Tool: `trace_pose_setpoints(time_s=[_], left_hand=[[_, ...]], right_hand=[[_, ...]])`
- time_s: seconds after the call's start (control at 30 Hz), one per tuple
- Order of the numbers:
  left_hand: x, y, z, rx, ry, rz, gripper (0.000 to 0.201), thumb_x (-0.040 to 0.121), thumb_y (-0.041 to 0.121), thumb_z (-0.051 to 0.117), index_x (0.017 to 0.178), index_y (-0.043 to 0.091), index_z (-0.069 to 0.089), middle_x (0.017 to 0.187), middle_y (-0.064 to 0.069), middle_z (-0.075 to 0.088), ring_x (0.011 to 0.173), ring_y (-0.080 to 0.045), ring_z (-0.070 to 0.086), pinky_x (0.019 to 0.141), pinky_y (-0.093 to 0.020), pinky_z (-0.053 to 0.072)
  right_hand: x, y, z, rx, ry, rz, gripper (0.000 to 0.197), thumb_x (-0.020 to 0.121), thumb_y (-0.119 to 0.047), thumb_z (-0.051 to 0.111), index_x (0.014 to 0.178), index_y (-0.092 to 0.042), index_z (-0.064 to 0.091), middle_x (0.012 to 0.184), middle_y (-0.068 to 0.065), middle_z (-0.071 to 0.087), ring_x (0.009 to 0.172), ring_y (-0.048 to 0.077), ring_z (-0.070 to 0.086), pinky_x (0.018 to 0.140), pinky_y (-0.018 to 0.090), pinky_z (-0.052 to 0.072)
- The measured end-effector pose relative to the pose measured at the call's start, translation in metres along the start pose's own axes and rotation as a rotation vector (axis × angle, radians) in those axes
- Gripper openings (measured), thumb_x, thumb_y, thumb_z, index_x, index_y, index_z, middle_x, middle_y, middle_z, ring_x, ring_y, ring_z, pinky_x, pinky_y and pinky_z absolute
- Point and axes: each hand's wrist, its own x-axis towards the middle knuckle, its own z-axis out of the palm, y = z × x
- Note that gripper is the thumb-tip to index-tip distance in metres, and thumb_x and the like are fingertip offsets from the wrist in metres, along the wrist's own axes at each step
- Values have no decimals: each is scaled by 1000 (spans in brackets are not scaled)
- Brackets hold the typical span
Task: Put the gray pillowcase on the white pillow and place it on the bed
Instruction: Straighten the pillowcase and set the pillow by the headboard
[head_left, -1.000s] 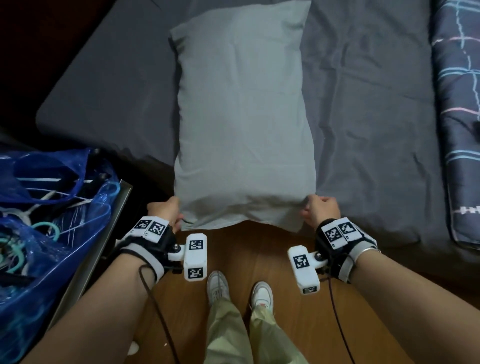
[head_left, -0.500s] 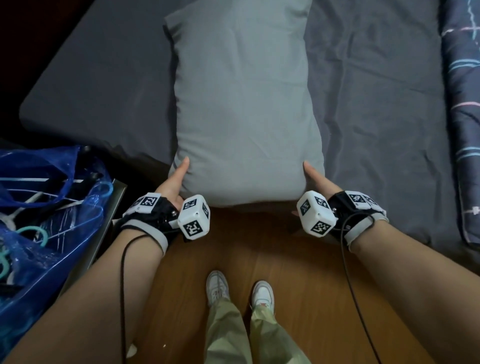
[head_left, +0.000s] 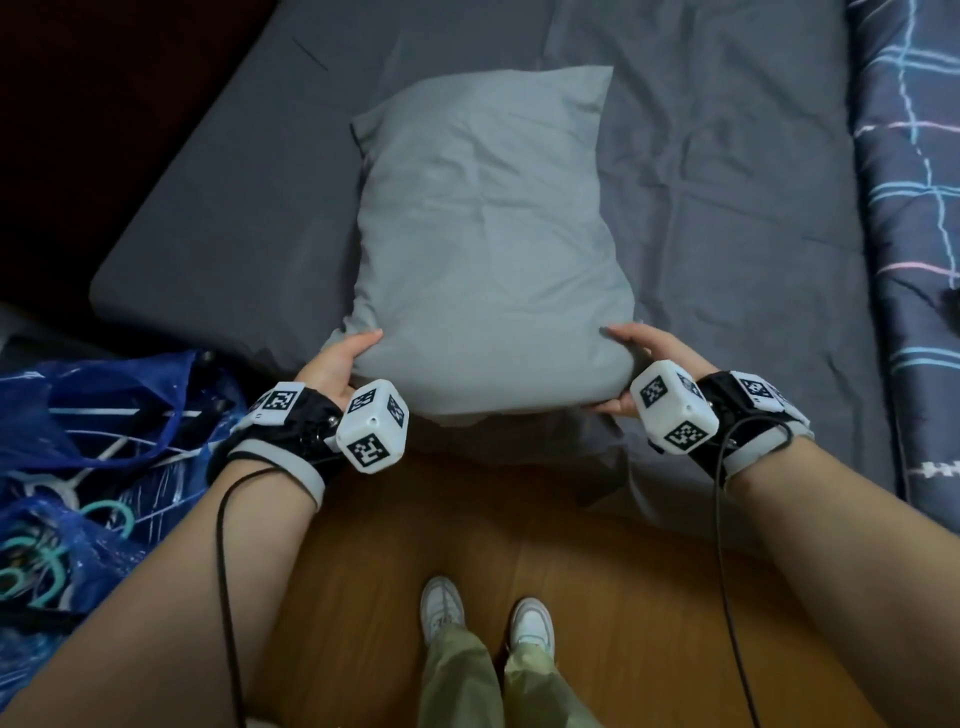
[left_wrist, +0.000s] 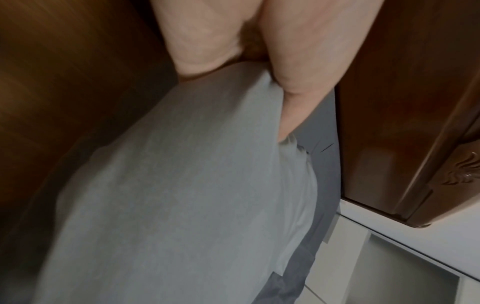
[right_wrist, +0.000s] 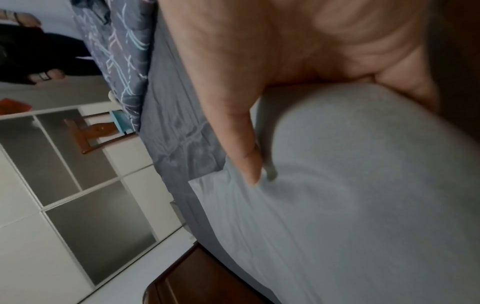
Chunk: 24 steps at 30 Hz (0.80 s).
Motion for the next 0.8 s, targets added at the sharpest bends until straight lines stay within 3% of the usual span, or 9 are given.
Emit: trace_pose_setpoints(time_s=[0.1,0.2,0.27,0.33,0.37,0.43,0.53,0.7,0.8], left_hand=[[-9,11,0,32,9,26,27,91,27,54,114,12,54,43,-5,66,30,-17,60,31,-19,45],[-12,23,-4,16,6,11,17,93,26,51,96,10,56,40,-5,64,28,-17,57,28,-18,43],[-10,32,-11,2,12,-9,19,94,25,51,101,8,55,60,-9,70,42,-21,63,32,-22,47],[-7,44,-22,-67,40,7,35,93,22,54,123,6,52,101,-12,70,66,-23,64,46,-33,51],[-4,52,-29,-102,54,24,40,92,20,54,130,7,50,109,-12,66,73,-23,63,49,-35,51],[-1,71,-44,-137,47,58,42,92,19,55,133,9,49,105,-10,66,78,-22,65,48,-32,52],[-3,111,-65,-164,0,114,41,91,18,54,132,9,51,117,-12,65,86,-23,67,50,-30,55],[-9,188,-89,-198,-53,212,36,92,17,54,127,10,54,107,-10,68,80,-22,70,50,-30,57],[-11,232,-90,-176,-64,261,36,92,19,54,127,10,54,113,-11,66,87,-24,68,52,-31,57]], right_hand=[[-2,-4,9,47,29,5,31,81,-37,69,108,-24,65,98,6,75,100,25,67,71,50,59],[-4,-3,29,-89,121,24,17,85,-26,64,92,-11,65,67,8,71,55,19,69,45,29,57],[-1,-4,45,-202,216,67,14,85,-18,60,87,-5,57,51,10,59,31,19,58,35,21,47],[-1,-7,65,-242,261,72,14,85,-13,56,93,-3,53,52,14,55,24,19,52,33,21,45],[1,-9,76,-245,264,62,14,85,-10,54,97,-4,52,59,14,53,25,20,52,32,21,45],[4,-15,99,-213,256,3,9,85,-4,50,93,-6,54,71,13,51,40,24,58,34,20,46],[8,-29,136,-64,223,-152,18,80,8,44,84,-2,58,81,15,56,68,27,58,51,27,54],[-1,-72,202,-33,193,-430,28,78,16,42,95,3,60,87,18,60,75,29,59,57,27,53],[-7,-105,234,-14,191,-554,41,62,12,50,102,11,58,91,19,56,82,30,57,63,30,50]])
